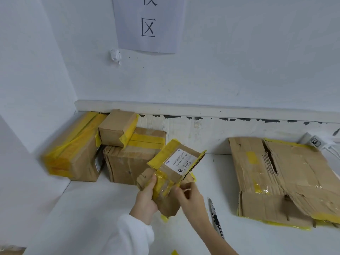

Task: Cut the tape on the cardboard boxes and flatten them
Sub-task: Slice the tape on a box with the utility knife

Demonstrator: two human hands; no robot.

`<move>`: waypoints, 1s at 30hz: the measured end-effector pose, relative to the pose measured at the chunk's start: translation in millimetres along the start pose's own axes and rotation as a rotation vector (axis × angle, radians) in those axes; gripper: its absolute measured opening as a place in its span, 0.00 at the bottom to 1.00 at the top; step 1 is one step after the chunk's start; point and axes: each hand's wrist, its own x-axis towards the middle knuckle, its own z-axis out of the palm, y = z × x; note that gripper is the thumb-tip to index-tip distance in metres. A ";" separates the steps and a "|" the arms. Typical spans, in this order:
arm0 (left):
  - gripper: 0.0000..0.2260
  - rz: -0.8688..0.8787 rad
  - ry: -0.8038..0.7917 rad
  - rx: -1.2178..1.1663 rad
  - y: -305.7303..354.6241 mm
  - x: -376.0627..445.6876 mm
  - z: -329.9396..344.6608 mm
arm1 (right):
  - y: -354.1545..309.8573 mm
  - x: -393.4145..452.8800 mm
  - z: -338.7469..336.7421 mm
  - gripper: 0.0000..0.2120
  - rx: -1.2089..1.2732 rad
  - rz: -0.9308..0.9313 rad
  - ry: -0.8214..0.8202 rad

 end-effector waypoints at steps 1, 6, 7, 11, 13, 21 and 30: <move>0.11 0.010 0.000 -0.002 1.3 0.1 -1.4 | 0.0 2.0 -6.8 0.09 0.108 0.013 0.058; 0.19 0.089 0.020 0.126 4.2 -7.1 -0.8 | -15.7 31.5 -42.5 0.27 0.399 0.024 0.186; 0.19 0.122 0.037 0.164 5.4 -8.5 -0.2 | -18.9 41.5 -52.8 0.30 0.332 0.024 0.214; 0.17 0.255 -0.004 0.323 14.9 -11.3 10.6 | -24.5 74.3 -89.7 0.39 -0.259 0.070 0.004; 0.15 0.324 -0.005 0.406 20.6 -7.9 20.4 | -25.7 78.6 -88.9 0.44 -0.455 0.082 -0.118; 0.31 0.745 -0.113 0.873 18.0 17.0 72.4 | 10.6 81.0 -93.2 0.35 -0.703 0.035 0.063; 0.28 0.899 -0.439 1.313 -64.4 15.3 163.6 | 68.7 84.4 -203.1 0.32 -0.708 0.216 0.288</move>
